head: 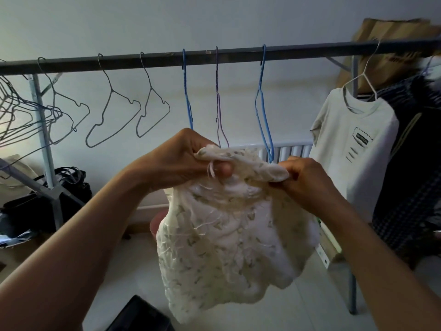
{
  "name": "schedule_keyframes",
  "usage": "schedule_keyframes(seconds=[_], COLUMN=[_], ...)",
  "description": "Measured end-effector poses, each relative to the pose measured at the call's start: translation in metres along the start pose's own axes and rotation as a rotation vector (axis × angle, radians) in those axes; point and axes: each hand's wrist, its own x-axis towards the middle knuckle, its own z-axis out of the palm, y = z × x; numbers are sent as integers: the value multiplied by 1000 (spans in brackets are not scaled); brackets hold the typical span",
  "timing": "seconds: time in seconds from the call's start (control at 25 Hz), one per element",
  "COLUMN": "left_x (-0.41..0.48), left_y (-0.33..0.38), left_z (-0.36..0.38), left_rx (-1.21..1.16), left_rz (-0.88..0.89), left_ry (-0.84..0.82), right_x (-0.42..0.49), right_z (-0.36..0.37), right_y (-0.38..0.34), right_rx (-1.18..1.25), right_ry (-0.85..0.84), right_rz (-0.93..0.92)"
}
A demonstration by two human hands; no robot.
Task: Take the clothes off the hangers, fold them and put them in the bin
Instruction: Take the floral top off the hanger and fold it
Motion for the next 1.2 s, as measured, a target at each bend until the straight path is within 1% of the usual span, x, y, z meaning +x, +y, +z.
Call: schedule_keyframes(seconds=[0.08, 0.12, 0.2, 0.28, 0.36, 0.4, 0.48, 0.52, 0.56, 0.6, 0.64, 0.68, 0.72, 0.76, 0.84, 0.92, 0.96, 1.0, 1.12, 1.16, 1.2], left_x=[6, 9, 14, 18, 23, 26, 32, 35, 38, 40, 41, 43, 44, 45, 45, 41, 38, 31, -3, -18, -33], left_y=[3, 6, 11, 15, 20, 20, 18, 16, 14, 12, 11, 9, 7, 4, -5, -15, -19, -23, -44, -54, -63], left_z=[3, 4, 5, 6, 7, 7, 5, 4, 3, 1, 0, -2, -2, -3, -5, -5, -4, -2, 15, 26, 38], left_rx=[-45, -62, -51, -1, 50, 85, 177, 224, 262, 288, 306, 332, 366, 412, 501, 515, 456, 349, -122, -277, -430], left_rz=[42, 57, 90, 105, 91, 90, 94, 89, 80, 68, 57, 48, 43, 33, -4, -26, -31, -53, -192, -240, -273], left_ry=[-7, -12, -19, -12, 31, 62, 118, 143, 163, 175, 178, 178, 185, 206, 277, 323, 346, 384, 514, 508, 460], right_x=[1, 1, 1, -2, -10, -16, -26, -31, -35, -37, -39, -39, -39, -38, -39, -40, -41, -41, -38, -37, -36], right_z=[11, 18, 32, 40, 46, 47, 50, 49, 50, 53, 55, 58, 59, 61, 60, 55, 52, 50, 42, 40, 38], right_y=[-12, -17, -23, -28, -35, -40, -44, -45, -44, -41, -42, -39, -42, -43, -45, -46, -46, -45, -42, -42, -42], right_rx=[-97, -91, 51, 247, 453, 617, 1125, 1303, 1350, 1282, 1158, 1017, 938, 934, 999, 1042, 1049, 1062, 1079, 1094, 1120], right_ry=[111, 128, 60, -70, -201, -257, -417, -495, -539, -573, -565, -504, -444, -398, -376, -363, -361, -354, -316, -299, -283], right_rz=[27, 21, -10, -76, -60, -8, 215, 310, 320, 259, 190, 146, 132, 157, 202, 218, 215, 213, 230, 237, 246])
